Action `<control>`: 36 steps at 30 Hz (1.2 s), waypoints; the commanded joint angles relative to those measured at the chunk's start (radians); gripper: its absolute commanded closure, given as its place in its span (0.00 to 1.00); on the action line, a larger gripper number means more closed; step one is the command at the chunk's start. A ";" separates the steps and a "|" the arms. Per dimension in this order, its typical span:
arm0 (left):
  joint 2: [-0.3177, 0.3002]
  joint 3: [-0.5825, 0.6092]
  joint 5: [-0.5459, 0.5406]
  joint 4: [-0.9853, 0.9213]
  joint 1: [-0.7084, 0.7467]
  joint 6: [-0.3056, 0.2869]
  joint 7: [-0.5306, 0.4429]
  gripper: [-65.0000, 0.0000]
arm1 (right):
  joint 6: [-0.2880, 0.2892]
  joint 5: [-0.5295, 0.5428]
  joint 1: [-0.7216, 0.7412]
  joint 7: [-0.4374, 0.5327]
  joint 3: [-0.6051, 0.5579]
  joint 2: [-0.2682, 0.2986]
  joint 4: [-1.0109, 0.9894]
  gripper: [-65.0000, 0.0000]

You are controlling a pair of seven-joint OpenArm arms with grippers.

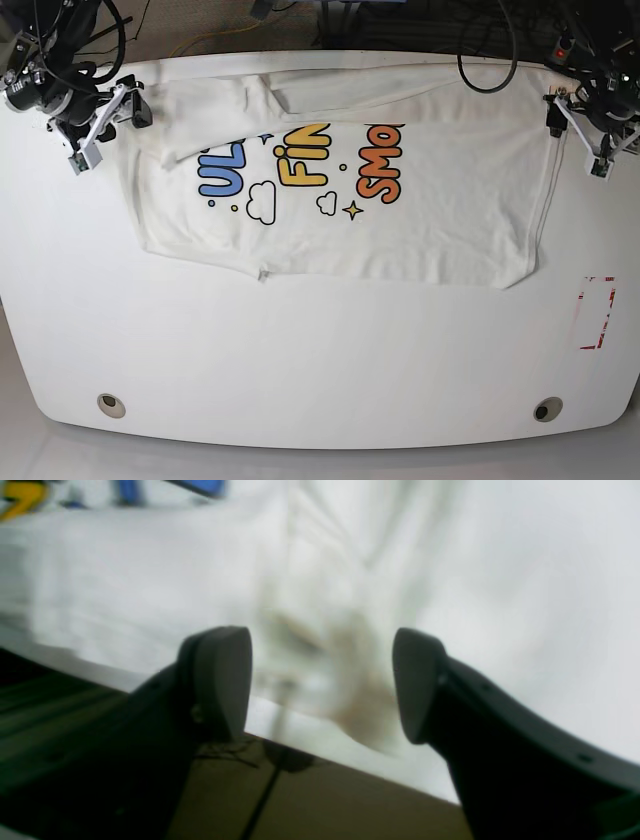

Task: Fold the T-shirt properly
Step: 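Tug the shirt's shoulder corners outward with both grippers to flatten it, then release the shoulders and move both grippers toward the shirt's hem corners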

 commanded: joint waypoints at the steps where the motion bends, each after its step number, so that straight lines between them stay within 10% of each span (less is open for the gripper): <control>1: -0.016 -0.009 -0.011 0.046 -0.021 0.001 0.000 0.20 | 0.001 0.048 -0.002 -0.002 0.002 -0.008 0.014 0.35; 36: 0.021 0.116 -0.006 0.054 -0.029 0.001 0.001 0.20 | 0.001 0.004 0.072 -0.019 -0.064 -0.166 -0.093 0.35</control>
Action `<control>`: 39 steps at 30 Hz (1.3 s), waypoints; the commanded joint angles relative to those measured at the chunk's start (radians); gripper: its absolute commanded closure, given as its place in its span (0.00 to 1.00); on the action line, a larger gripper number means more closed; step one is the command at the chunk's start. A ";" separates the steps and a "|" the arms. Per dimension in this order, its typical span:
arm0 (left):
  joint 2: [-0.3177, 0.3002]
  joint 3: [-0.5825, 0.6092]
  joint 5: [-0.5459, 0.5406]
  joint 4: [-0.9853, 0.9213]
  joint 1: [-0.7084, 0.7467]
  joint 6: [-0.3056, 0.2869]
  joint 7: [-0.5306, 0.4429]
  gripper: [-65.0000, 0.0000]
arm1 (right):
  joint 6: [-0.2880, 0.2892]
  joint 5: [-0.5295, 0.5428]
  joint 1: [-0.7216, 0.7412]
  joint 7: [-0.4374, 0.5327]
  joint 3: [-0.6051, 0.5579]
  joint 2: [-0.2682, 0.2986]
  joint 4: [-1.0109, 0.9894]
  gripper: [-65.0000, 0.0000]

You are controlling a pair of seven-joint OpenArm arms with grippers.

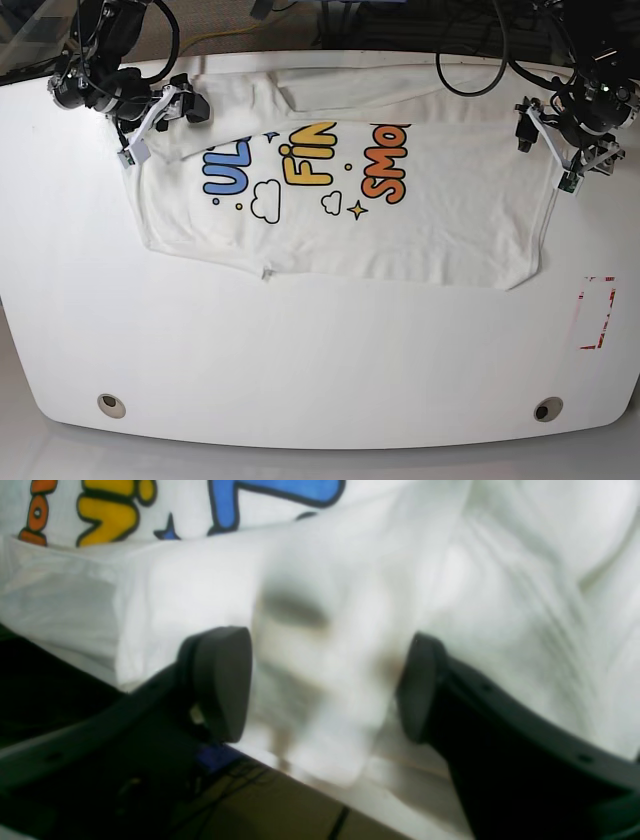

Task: Fold the T-shirt properly
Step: 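Release the shoulders and move both grippers toward the shirt's hem corners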

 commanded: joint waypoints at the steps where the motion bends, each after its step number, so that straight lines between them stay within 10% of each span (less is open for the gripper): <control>1: -0.015 -0.008 0.005 0.013 -0.005 0.002 -0.010 0.20 | 0.002 0.018 -0.014 0.007 0.005 0.012 0.062 0.36; 9: -0.015 -0.008 0.005 0.013 -0.009 0.002 -0.010 0.20 | 0.002 0.018 -0.009 0.010 -0.003 0.012 0.074 0.99; 21: -0.021 -0.007 0.005 0.012 -0.012 0.002 -0.010 0.20 | 0.002 0.130 0.047 0.013 -0.056 0.019 0.080 1.00; 39: -0.024 -0.007 0.005 0.012 0.008 0.002 -0.010 0.20 | 0.002 0.019 0.169 0.016 -0.064 0.112 -0.046 1.00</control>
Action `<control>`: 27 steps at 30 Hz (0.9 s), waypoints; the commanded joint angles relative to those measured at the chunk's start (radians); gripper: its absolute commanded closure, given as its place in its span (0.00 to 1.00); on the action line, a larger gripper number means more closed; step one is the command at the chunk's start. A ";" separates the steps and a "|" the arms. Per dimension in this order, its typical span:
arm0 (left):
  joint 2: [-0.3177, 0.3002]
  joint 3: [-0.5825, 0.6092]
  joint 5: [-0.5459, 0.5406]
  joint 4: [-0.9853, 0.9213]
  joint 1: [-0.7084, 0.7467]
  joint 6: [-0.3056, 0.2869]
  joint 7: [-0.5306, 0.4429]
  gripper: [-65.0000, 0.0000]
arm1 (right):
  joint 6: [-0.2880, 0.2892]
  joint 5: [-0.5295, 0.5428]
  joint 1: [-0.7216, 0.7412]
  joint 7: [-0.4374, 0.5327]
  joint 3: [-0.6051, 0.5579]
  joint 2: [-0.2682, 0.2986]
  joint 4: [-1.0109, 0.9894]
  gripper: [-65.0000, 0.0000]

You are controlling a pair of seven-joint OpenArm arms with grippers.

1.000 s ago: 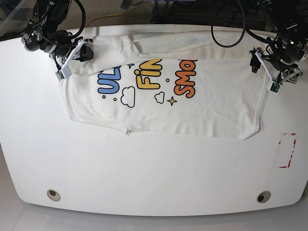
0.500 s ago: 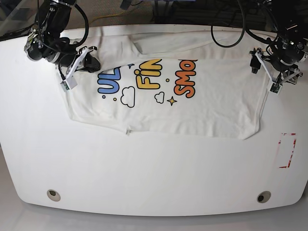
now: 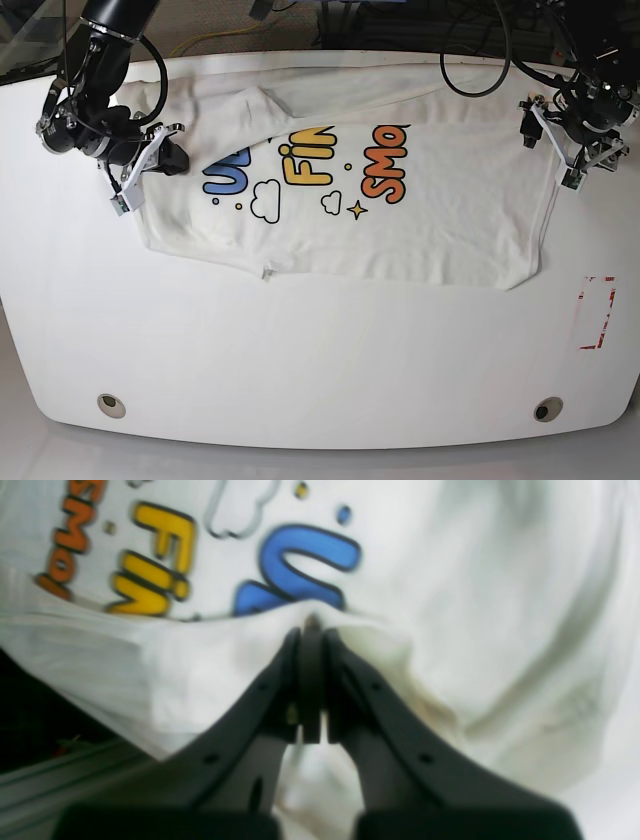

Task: Fold the T-shirt properly
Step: 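Release the shoulders and move both grippers toward the shirt's hem corners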

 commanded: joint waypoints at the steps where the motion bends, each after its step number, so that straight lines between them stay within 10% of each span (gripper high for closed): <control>1: -0.014 -0.004 -0.006 0.016 -0.003 0.002 -0.011 0.20 | 0.002 -0.029 0.011 0.020 0.008 0.036 -0.022 0.97; 13: -0.014 0.048 -0.006 0.016 -0.002 0.002 -0.011 0.20 | 0.002 -0.089 0.004 0.039 0.143 0.111 -0.020 0.39; 27: -0.005 0.114 -0.008 -0.036 -0.053 0.002 -0.012 0.20 | 0.002 -0.339 0.254 0.241 0.043 0.137 -0.247 0.31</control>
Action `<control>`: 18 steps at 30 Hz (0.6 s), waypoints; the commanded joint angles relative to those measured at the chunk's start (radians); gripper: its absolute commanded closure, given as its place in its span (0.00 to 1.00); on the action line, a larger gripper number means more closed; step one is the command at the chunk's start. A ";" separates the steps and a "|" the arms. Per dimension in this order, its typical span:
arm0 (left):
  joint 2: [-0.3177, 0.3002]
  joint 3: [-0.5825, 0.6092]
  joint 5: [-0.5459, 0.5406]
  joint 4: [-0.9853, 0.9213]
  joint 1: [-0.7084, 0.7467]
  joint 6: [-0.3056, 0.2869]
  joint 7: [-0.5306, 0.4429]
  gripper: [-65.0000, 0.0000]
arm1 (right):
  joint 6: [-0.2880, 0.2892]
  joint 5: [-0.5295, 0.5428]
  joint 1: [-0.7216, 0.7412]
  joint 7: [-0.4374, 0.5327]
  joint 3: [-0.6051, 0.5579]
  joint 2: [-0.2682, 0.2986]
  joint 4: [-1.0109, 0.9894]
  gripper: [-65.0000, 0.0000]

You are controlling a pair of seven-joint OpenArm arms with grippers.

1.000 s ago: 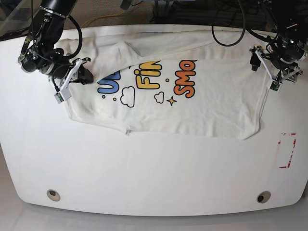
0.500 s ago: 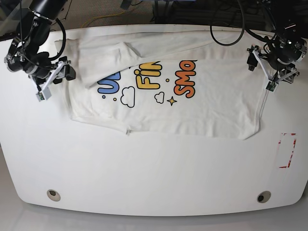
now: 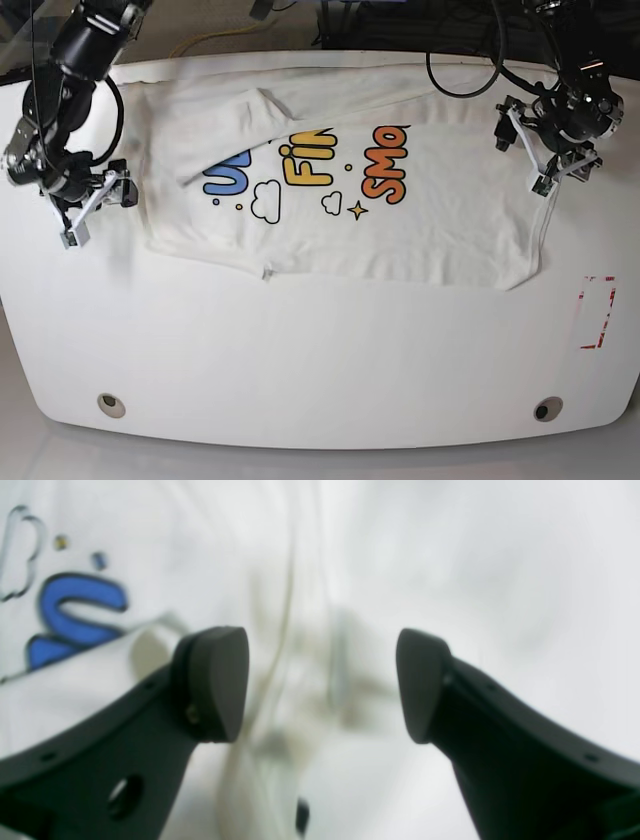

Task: Fold the T-shirt properly
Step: 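Release the shoulders and move both grippers toward the shirt's hem corners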

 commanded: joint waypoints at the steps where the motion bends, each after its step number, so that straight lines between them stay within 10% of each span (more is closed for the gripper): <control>1: -0.012 -0.005 -0.008 0.011 -0.012 0.002 -0.015 0.20 | 0.006 -0.020 0.085 0.102 -0.042 0.017 -0.082 0.31; 18: -0.012 -0.094 -0.006 0.011 -0.167 0.061 -0.017 0.19 | 0.006 -0.078 0.303 0.484 -0.313 0.052 -0.579 0.33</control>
